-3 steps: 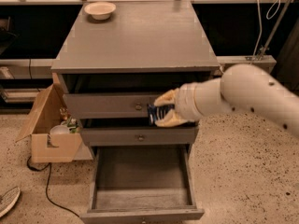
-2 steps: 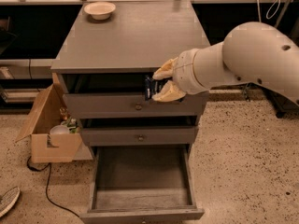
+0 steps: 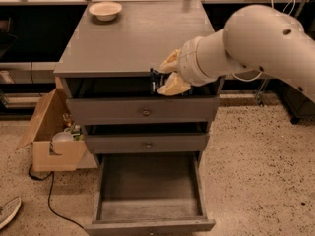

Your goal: Pick rxbar blueberry from bottom drawer and place on counter

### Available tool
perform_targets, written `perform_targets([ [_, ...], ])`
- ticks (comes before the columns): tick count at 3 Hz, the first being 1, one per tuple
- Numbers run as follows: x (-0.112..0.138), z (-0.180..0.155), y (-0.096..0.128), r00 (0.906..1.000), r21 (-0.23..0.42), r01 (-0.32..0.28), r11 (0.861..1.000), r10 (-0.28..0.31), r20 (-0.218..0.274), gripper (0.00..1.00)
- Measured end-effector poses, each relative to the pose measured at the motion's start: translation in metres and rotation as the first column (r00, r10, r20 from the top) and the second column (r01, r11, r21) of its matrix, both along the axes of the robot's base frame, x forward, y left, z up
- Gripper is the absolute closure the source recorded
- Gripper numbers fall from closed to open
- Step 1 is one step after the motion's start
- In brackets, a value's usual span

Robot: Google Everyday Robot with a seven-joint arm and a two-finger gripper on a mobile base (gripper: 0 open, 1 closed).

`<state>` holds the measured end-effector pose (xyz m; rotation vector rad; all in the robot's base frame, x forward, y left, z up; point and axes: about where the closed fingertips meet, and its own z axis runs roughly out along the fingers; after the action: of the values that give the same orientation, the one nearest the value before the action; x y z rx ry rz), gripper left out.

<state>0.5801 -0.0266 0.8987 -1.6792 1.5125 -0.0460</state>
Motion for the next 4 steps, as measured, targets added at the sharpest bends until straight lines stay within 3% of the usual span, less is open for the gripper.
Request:
perform_targets([
  [1,0.063,0.027,-0.012,0.9916,0.05,0.127,0.991,-0.125,-0.033,1.0],
  [2,0.107,0.04,-0.027,0.9747,0.127,0.221,0.967,-0.215,-0.06,1.0],
  [4,0.186,0.043,-0.067,0.9204,0.243,0.387,0.89,-0.356,-0.162,1.0],
])
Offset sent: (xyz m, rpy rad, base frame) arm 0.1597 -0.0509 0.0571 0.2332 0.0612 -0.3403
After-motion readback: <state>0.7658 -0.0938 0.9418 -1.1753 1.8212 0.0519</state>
